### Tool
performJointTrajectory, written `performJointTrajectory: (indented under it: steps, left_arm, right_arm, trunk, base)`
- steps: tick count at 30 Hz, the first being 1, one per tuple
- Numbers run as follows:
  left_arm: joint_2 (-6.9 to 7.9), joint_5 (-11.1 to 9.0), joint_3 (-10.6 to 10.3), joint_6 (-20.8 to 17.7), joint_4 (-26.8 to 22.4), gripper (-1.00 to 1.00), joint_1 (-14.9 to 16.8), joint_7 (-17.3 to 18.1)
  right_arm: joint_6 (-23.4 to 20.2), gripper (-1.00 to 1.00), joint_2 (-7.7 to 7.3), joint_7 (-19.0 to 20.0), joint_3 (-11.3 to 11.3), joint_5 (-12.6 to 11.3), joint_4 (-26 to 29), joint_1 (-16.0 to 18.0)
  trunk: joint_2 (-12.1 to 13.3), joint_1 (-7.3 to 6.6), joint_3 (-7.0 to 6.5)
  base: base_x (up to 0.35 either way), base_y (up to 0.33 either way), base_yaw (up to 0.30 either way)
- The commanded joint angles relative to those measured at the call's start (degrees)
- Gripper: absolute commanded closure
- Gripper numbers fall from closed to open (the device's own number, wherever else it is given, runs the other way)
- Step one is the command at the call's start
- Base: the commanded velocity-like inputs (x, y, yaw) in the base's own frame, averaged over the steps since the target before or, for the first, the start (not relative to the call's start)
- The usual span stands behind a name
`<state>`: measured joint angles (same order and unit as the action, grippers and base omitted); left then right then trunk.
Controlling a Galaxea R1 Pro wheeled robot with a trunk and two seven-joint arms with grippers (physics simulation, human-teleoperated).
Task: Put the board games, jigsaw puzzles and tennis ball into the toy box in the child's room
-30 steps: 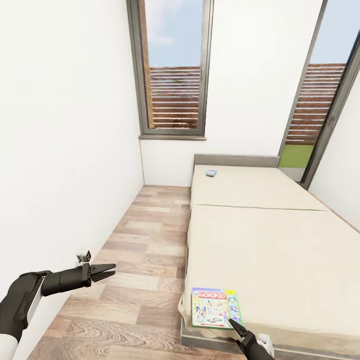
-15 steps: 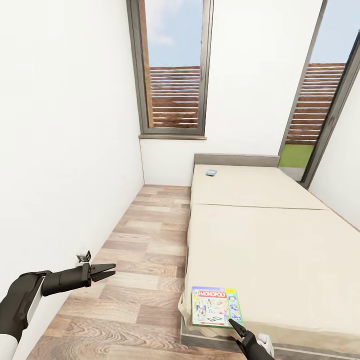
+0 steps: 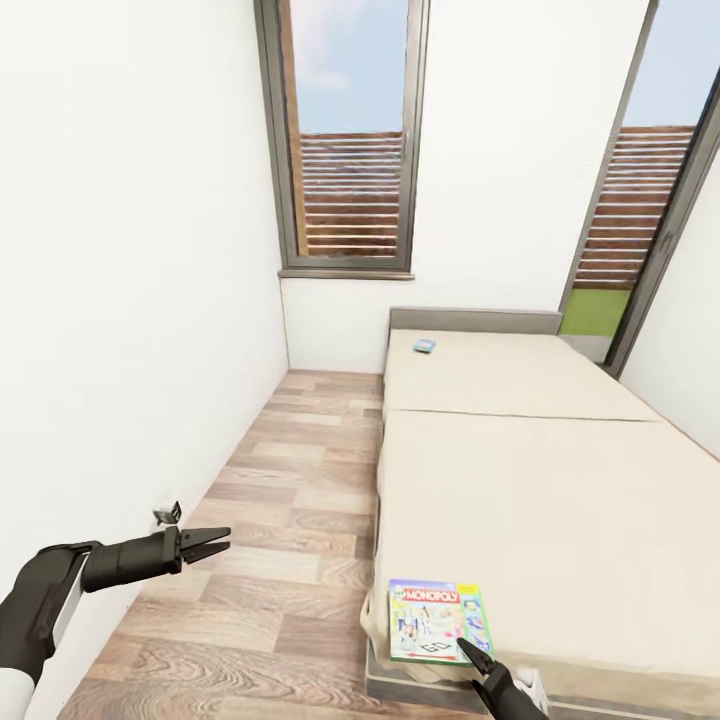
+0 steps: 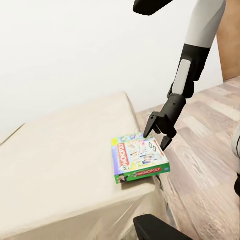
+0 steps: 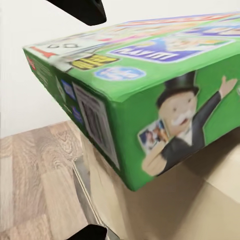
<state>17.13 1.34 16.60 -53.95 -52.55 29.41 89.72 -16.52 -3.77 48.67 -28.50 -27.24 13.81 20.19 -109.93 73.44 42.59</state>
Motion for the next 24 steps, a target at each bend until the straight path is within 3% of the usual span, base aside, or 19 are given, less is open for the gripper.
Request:
performJointTrajectory:
  steps: [1,10,11,18,24]
  left_arm:
    - [-0.02,0.15,0.02,-0.59,0.00,-1.00,0.03,0.28]
    - [-0.05,0.16,0.01,-0.61,0.00,-1.00,0.03,0.28]
    - [-0.06,0.16,0.01,-0.60,0.00,-1.00,0.03,0.28]
    - [-0.04,0.11,0.04,-0.63,0.00,-1.00,0.02,0.28]
    - [-0.01,0.14,0.09,-0.70,0.00,-1.00,0.01,0.28]
  right_arm:
    - [-0.53,-1.00,0.01,0.11,-0.06,-0.43,-0.01,0.03]
    - [-0.44,-1.00,0.08,0.11,0.02,-0.20,-0.01,0.03]
    - [-0.44,1.00,0.08,0.11,0.02,-0.19,-0.01,0.03]
    - [-0.45,1.00,0.08,0.11,0.03,-0.18,-0.01,0.03]
    - [-0.44,1.00,0.09,0.11,0.09,-0.18,-0.01,0.03]
  trunk:
    - [-0.02,0.01,0.05]
    - [-0.02,0.01,0.05]
    - [-0.02,0.01,0.05]
    - [-0.02,0.01,0.05]
    - [2.38,-1.31,-1.02]
  base:
    - [0.111,0.084,0.000]
    - [0.026,0.020,0.000]
    - [0.002,0.002,0.000]
    - [0.000,0.000,0.000]
    - [0.000,0.000,0.000]
